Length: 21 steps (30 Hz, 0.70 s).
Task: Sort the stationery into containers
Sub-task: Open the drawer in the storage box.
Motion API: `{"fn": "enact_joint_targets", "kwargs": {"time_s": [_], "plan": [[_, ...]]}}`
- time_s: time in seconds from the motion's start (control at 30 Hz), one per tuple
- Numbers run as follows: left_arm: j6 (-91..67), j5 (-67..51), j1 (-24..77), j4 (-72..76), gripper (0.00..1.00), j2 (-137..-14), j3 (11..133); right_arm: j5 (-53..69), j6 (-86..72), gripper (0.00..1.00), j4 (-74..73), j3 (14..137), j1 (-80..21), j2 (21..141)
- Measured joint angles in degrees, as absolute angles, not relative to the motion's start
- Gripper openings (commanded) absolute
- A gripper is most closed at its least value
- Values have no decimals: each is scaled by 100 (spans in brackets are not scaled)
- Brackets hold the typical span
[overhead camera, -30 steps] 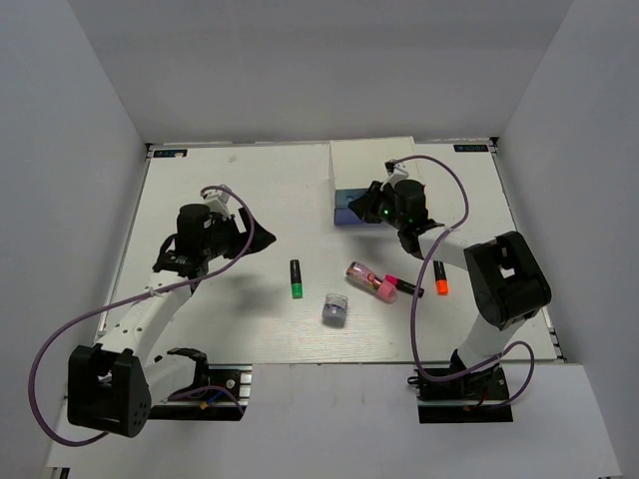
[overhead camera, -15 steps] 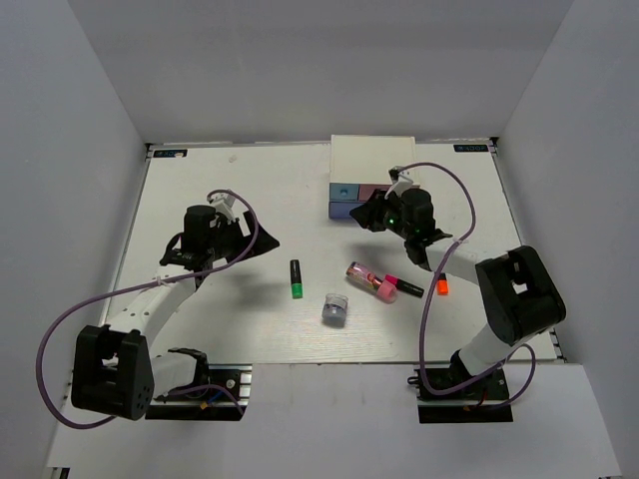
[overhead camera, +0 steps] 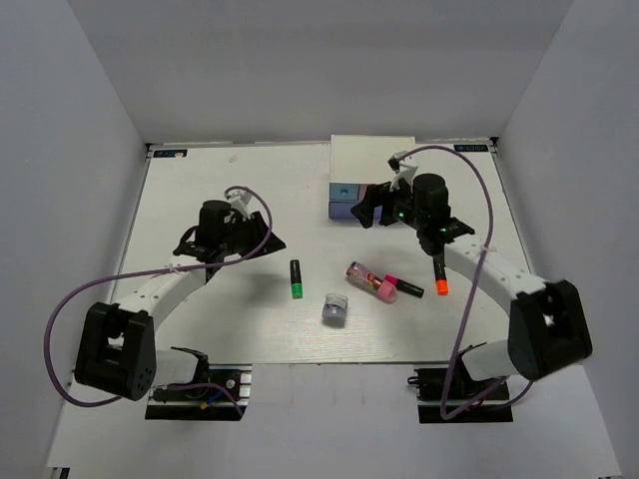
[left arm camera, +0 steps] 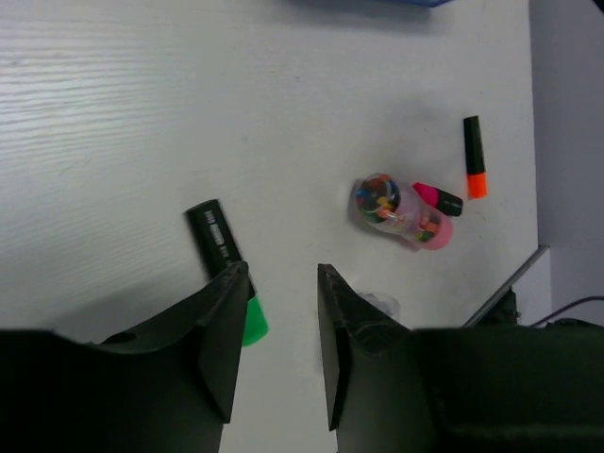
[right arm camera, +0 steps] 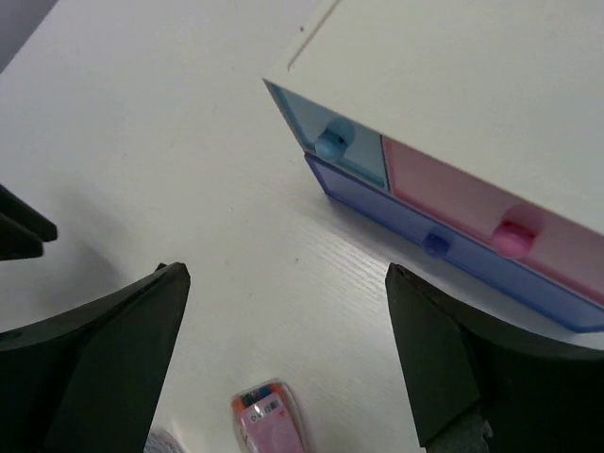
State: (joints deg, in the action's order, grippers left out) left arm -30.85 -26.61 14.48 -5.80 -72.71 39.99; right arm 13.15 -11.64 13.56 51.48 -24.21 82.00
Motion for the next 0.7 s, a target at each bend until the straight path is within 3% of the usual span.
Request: {"fn": "enact_joint_targets", "kwargs": {"time_s": [0.07,0.1,0.13,0.17,0.2,0.23,0.33,0.47,0.7], "plan": [[-3208,-2617,1741,-412,33,-7459,4167,1253,-937,51,1138,5148,-2370,7765],[-3269,-2567,1979,-268,32,-7605,4320,1238,-832,20,1015,5157,-2335,7559],[-3321,-2556,2064,-180,32,-7682,4390,1227,-812,20,904,5168,-2300,7408],[-3374,-2508,2235,-56,34,-7830,4517,1227,-821,6,757,5186,-2246,7242],[-3452,-2427,2427,110,37,-8038,4681,1214,-768,6,600,5199,-2202,7098],[-3524,-2346,2593,266,47,-8239,4840,1214,-775,9,412,5203,-2150,6945],[-3760,-2049,2980,731,58,-8764,5116,1212,-858,19,3,5203,-2010,6539],[-4171,-1540,3225,1173,62,-9190,5240,1199,-893,26,-200,5190,-1850,6121],[-4740,-819,3380,1826,67,-9561,5356,1194,-902,26,-301,5148,-1647,5907]]}}
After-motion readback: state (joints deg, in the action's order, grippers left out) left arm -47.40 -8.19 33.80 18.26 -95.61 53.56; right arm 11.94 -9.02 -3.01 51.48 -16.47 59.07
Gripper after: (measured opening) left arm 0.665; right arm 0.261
